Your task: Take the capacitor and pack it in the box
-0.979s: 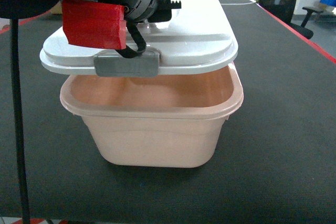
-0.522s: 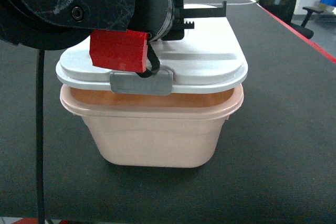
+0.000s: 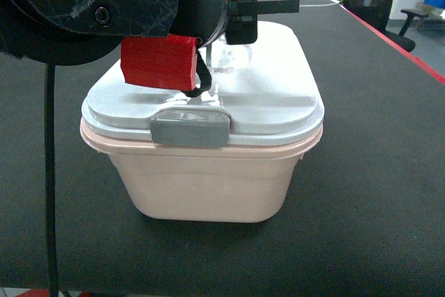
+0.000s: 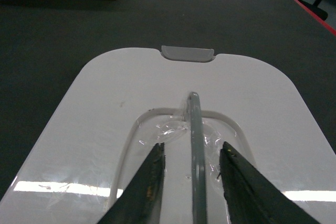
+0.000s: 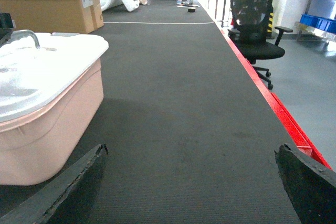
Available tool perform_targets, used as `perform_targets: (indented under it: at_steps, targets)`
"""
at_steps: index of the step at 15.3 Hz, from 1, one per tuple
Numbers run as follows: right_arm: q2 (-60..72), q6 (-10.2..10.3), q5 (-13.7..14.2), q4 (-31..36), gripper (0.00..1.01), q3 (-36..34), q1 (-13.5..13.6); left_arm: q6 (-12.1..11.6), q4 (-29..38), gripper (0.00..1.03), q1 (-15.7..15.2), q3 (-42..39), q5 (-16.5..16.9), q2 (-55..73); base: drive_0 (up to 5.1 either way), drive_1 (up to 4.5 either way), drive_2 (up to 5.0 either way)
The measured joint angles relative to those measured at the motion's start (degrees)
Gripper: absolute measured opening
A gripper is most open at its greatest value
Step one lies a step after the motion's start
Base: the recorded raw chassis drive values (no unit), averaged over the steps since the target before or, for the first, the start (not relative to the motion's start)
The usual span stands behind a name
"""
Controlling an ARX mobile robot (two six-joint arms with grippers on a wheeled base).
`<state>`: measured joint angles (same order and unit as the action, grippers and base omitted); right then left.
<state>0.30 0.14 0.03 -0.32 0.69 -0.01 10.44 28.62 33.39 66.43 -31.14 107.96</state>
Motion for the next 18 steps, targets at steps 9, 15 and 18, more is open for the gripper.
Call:
perform_targets:
  at_steps: [9,15,18]
  targets:
    - [0.0,0.0,0.0,0.0,0.98,0.0,0.0,-3.7,4.0,1.0,-2.1,-0.2,-2.2,-0.8,0.0,0.0,0.0]
    - [0.0,0.0,0.0,0.0,0.98,0.0,0.0,-5.3,4.7,0.98,-10.6,-3.3,-1.6,-8.2,0.0,0.0,0.0]
    - [0.0,0.0,0.0,0.0,0.98,0.0,0.0,-6.7,4.6,0.98,-22.3,-13.8,3.4,-23.0,0.0,0.0,0.0]
